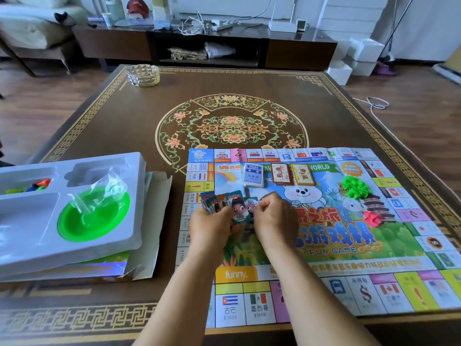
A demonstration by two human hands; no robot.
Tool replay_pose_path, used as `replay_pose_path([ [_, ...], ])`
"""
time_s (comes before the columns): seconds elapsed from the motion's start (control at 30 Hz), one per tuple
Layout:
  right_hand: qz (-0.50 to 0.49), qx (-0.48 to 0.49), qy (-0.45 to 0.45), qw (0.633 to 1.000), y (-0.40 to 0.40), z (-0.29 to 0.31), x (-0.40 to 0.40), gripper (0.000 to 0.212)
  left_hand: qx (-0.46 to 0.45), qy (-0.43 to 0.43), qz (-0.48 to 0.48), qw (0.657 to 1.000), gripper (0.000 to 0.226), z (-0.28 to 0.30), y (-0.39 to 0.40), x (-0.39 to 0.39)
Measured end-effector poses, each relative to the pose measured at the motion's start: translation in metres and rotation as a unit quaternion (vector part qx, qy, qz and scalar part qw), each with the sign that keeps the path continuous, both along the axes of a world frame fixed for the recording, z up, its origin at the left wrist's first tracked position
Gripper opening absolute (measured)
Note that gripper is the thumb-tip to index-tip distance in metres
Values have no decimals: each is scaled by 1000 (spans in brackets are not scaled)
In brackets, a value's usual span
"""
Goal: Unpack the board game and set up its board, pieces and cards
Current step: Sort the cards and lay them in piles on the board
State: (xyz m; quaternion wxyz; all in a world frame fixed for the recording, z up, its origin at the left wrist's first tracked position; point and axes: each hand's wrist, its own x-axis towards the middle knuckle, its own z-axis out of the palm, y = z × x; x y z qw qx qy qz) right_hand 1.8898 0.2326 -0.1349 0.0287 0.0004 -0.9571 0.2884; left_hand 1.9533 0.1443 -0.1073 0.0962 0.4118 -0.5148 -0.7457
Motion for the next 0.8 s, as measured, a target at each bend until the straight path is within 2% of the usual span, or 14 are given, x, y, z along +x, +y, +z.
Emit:
replay_pose_path([
  [0.07, -5, -31, -12, 999, 2, 2, 0, 8, -4, 3, -3, 1000, 14, -1, 0, 0],
  [0.13, -10, -133, -44, 990, 8, 12, 2, 16, 0, 11, -10, 1000, 14, 2, 1, 1],
  [0.23, 32, -270, -126, 954, 20, 32, 19, 26, 1, 27, -42, 999, 9, 7, 6, 2],
  [0.37, 26, -358, -180, 916, 29, 37, 32, 22, 31, 60, -91, 994, 7, 15, 16, 4],
  [0.6, -22, -404, -219, 888, 41, 35, 29, 15, 94, 75, -113, 986, 7, 16, 18, 5],
  [0.8, -39, -445, -218, 868, 46, 34, 25, 11, 80, 70, -105, 989, 11, 15, 22, 3],
])
